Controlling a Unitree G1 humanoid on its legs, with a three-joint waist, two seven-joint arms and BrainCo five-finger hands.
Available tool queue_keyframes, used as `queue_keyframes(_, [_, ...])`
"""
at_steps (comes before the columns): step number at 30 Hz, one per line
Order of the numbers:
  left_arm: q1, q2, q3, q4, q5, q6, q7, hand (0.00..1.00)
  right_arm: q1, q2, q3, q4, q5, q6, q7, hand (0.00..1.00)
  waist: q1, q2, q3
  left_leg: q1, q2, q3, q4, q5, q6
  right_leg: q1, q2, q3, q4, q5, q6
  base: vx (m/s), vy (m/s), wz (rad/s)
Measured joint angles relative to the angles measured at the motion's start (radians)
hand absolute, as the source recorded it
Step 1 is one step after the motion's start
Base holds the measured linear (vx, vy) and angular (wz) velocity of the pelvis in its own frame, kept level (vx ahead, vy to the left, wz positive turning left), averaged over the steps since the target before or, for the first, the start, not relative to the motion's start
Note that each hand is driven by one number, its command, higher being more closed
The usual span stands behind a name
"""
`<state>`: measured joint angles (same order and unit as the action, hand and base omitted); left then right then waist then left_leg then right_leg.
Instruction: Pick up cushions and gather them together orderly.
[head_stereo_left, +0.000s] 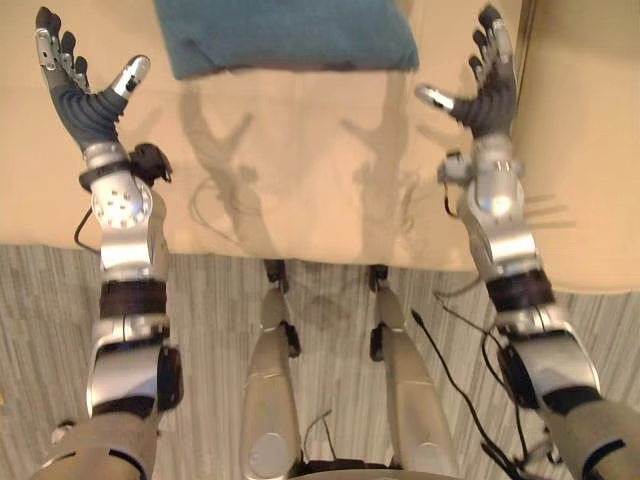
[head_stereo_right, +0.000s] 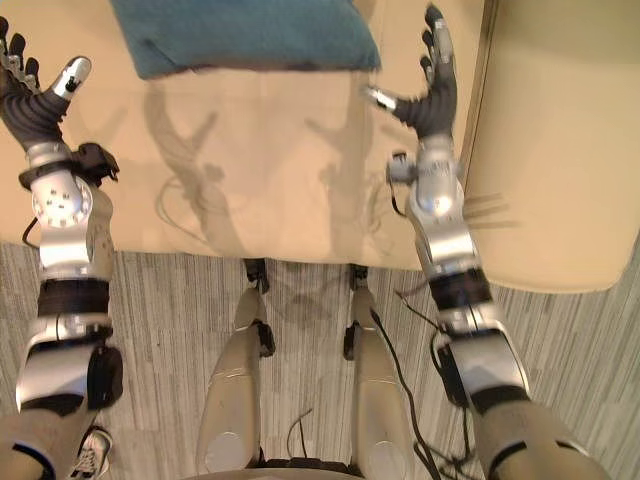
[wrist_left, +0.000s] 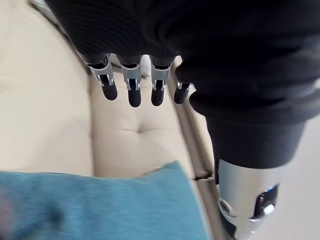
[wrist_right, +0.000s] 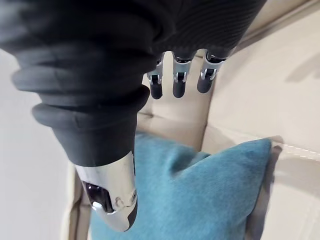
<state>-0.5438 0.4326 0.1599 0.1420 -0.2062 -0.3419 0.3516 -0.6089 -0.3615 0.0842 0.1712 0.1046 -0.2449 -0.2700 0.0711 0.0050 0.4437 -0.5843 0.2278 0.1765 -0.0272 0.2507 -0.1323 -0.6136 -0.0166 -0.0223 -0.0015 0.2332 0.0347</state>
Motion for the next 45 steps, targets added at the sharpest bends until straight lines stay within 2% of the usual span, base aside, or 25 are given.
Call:
queue_keyframes(3, [0.236,-0.119,-0.059,-0.105,-0.018,-0.034,-0.039,0.0,0.234,0.014,-0.008,-0.095,-0.02,-0.024,0.053,0.0,0.003,0.002,-0.012,0.072,-0.003,-0.012,0.06,-0.061,0.011,0.071,-0.013,-0.019,0.09,-0.084,0.008,0.0,0.042,0.24])
queue_keyframes(6, [0.462,-0.221,-0.14,-0.089,-0.018,-0.013,-0.112,0.0,0.441,0.06,-0.009,-0.095,-0.037,-0.024,0.121,0.0,0.009,0.0,-0.062,0.119,-0.006,-0.005,0.126,-0.123,0.015,0.135,-0.02,-0.02,0.12,-0.13,0.019,0.05,0.035,0.11])
queue_keyframes(8, [0.555,-0.249,-0.193,-0.021,-0.016,0.002,-0.159,0.0,0.559,0.104,-0.01,-0.032,-0.037,-0.024,0.161,0.0,0.025,-0.001,-0.096,0.169,-0.004,0.009,0.171,-0.166,0.018,0.192,-0.021,-0.003,0.123,-0.144,0.022,0.04,0.021,-0.16])
queue_keyframes(10, [0.61,-0.273,-0.196,0.075,0.0,0.021,-0.204,0.0,0.633,0.144,-0.024,0.087,-0.061,-0.02,0.193,0.0,0.02,-0.001,-0.139,0.222,-0.007,0.019,0.184,-0.191,0.019,0.246,-0.025,0.008,0.121,-0.157,0.03,0.05,0.017,-0.15])
queue_keyframes(12, [0.631,-0.285,-0.191,0.234,0.033,0.04,-0.243,0.0,0.692,0.173,-0.059,0.26,-0.097,-0.013,0.221,0.0,-0.001,-0.003,-0.202,0.27,-0.017,0.019,0.18,-0.206,0.021,0.292,-0.034,0.007,0.12,-0.176,0.036,0.06,0.013,0.03])
queue_keyframes(15, [0.638,-0.299,-0.182,0.474,0.099,0.081,-0.272,0.0,0.73,0.205,-0.171,0.536,-0.115,0.016,0.245,0.0,-0.023,-0.006,-0.247,0.372,-0.038,0.029,0.144,-0.215,0.021,0.376,-0.051,0.018,0.106,-0.19,0.047,0.06,0.036,-0.02])
queue_keyframes(17, [0.65,-0.311,-0.15,0.557,0.139,0.098,-0.284,0.0,0.748,0.206,-0.219,0.637,-0.115,0.038,0.253,0.0,-0.033,-0.009,-0.269,0.418,-0.051,0.038,0.116,-0.215,0.021,0.406,-0.06,0.026,0.1,-0.194,0.054,0.05,0.047,-0.11])
queue_keyframes(22, [0.729,-0.312,-0.111,0.639,0.22,0.114,-0.29,0.0,0.871,0.208,-0.275,0.682,-0.138,0.066,0.255,0.0,-0.04,-0.023,-0.334,0.544,-0.07,0.099,0.049,-0.214,0.02,0.466,-0.074,0.062,0.097,-0.207,0.061,0.02,0.032,-0.24])
queue_keyframes(26, [0.747,-0.31,-0.11,0.653,0.222,0.114,-0.293,0.0,0.863,0.226,-0.273,0.681,-0.155,0.069,0.256,0.0,-0.052,-0.035,-0.34,0.571,-0.071,0.142,0.058,-0.222,0.022,0.455,-0.088,0.052,0.146,-0.225,0.05,-0.01,0.013,-0.29])
queue_keyframes(28, [0.743,-0.314,-0.109,0.65,0.22,0.117,-0.294,0.0,0.857,0.241,-0.274,0.678,-0.155,0.07,0.255,0.0,-0.056,-0.04,-0.343,0.54,-0.052,0.15,0.103,-0.227,0.038,0.43,-0.095,0.044,0.194,-0.236,0.049,-0.06,-0.049,-0.1])
queue_keyframes(29, [0.737,-0.328,-0.103,0.64,0.218,0.117,-0.293,0.0,0.848,0.248,-0.27,0.678,-0.155,0.075,0.256,0.0,-0.053,-0.022,-0.332,0.52,-0.035,0.151,0.127,-0.226,0.037,0.368,-0.112,0.015,0.385,-0.297,0.009,-0.09,-0.145,0.22])
queue_keyframes(30, [0.734,-0.328,-0.1,0.631,0.218,0.119,-0.29,0.0,0.849,0.255,-0.261,0.677,-0.155,0.076,0.256,0.0,-0.056,-0.046,-0.34,0.506,-0.036,0.13,0.16,-0.227,0.038,0.317,-0.145,0.011,0.688,-0.379,0.031,-0.1,-0.164,0.34])
queue_keyframes(31, [0.736,-0.326,-0.099,0.623,0.218,0.119,-0.286,0.0,0.854,0.259,-0.257,0.677,-0.155,0.077,0.256,0.0,-0.055,-0.043,-0.337,0.497,-0.038,0.12,0.172,-0.227,0.037,0.31,-0.158,0.018,0.783,-0.397,0.047,-0.06,-0.207,0.68])
queue_keyframes(32, [0.742,-0.319,-0.098,0.603,0.218,0.12,-0.282,0.0,0.862,0.262,-0.234,0.678,-0.155,0.076,0.256,0.0,-0.055,-0.07,-0.347,0.464,-0.041,0.094,0.221,-0.225,0.035,0.314,-0.174,0.038,0.916,-0.393,0.068,-0.06,-0.27,0.54])
queue_keyframes(33, [0.735,-0.314,-0.086,0.595,0.218,0.121,-0.282,0.0,0.851,0.261,-0.227,0.677,-0.155,0.076,0.256,0.0,-0.051,-0.093,-0.354,0.435,-0.035,0.088,0.255,-0.224,0.033,0.305,-0.16,0.047,0.904,-0.415,0.098,-0.12,-0.301,0.33])
queue_keyframes(34, [0.723,-0.356,-0.077,0.595,0.218,0.126,-0.278,0.0,0.821,0.247,-0.227,0.665,-0.155,0.075,0.251,0.0,-0.02,-0.045,-0.348,0.395,0.014,0.087,0.255,-0.215,0.021,0.324,-0.105,0.019,0.796,-0.447,0.127,-0.16,-0.278,-0.18])
queue_keyframes(35, [0.725,-0.381,-0.081,0.59,0.217,0.124,-0.277,0.0,0.802,0.224,-0.228,0.653,-0.155,0.072,0.247,0.0,0.003,-0.013,-0.354,0.381,0.044,0.103,0.237,-0.185,0.003,0.355,-0.079,0.003,0.742,-0.497,0.108,-0.19,-0.2,-0.33])
queue_keyframes(36, [0.725,-0.384,-0.081,0.584,0.217,0.122,-0.275,0.0,0.791,0.224,-0.226,0.639,-0.154,0.07,0.247,0.0,0.008,-0.026,-0.346,0.367,0.045,0.115,0.238,-0.167,-0.008,0.357,-0.091,-0.007,0.719,-0.54,0.087,-0.23,-0.263,-0.24])
queue_keyframes(37, [0.709,-0.389,-0.084,0.591,0.217,0.125,-0.27,0.0,0.762,0.229,-0.225,0.628,-0.154,0.062,0.248,0.0,0.007,-0.042,-0.326,0.338,0.037,0.115,0.24,-0.143,-0.015,0.367,-0.09,-0.021,0.653,-0.614,0.024,-0.28,-0.272,0.04])
queue_keyframes(38, [0.702,-0.4,-0.095,0.602,0.217,0.131,-0.266,0.0,0.745,0.225,-0.224,0.626,-0.153,0.061,0.247,0.0,-0.003,-0.006,-0.313,0.317,0.067,0.091,0.238,-0.118,-0.017,0.368,-0.058,-0.051,0.637,-0.598,0.004,-0.3,-0.252,0.18])
queue_keyframes(39, [0.709,-0.4,-0.109,0.602,0.217,0.132,-0.266,0.0,0.745,0.226,-0.224,0.626,-0.152,0.06,0.246,0.0,-0.007,0.012,-0.311,0.316,0.088,0.087,0.215,-0.101,-0.021,0.367,-0.044,-0.069,0.626,-0.583,-0.016,-0.39,-0.168,0.31])
queue_keyframes(40, [0.716,-0.4,-0.112,0.604,0.217,0.134,-0.264,0.0,0.75,0.228,-0.225,0.629,-0.145,0.06,0.246,0.0,-0.019,0.009,-0.306,0.33,0.102,0.099,0.169,-0.127,-0.032,0.366,-0.038,-0.094,0.601,-0.562,-0.048,-0.3,-0.089,0.42])
queue_keyframes(42, [0.72,-0.397,-0.112,0.605,0.217,0.134,-0.264,0.0,0.754,0.227,-0.23,0.63,-0.144,0.061,0.243,0.0,-0.032,0.0,-0.304,0.32,0.095,0.124,0.257,-0.158,0.005,0.367,-0.059,-0.116,0.562,-0.529,-0.071,-0.24,-0.062,0.37])
queue_keyframes(43, [0.722,-0.397,-0.112,0.606,0.218,0.134,-0.265,0.0,0.749,0.221,-0.232,0.63,-0.144,0.061,0.235,0.0,-0.036,-0.002,-0.302,0.317,0.069,0.124,0.398,-0.209,0.043,0.364,-0.071,-0.113,0.521,-0.498,-0.071,-0.16,-0.039,0.16])
queue_keyframes(45, [0.722,-0.387,-0.11,0.612,0.218,0.134,-0.265,0.0,0.745,0.211,-0.232,0.632,-0.145,0.061,0.228,0.0,-0.033,0.002,-0.304,0.335,0.048,0.124,0.514,-0.318,0.062,0.362,-0.079,-0.111,0.464,-0.448,-0.063,-0.19,0.035,0.08])
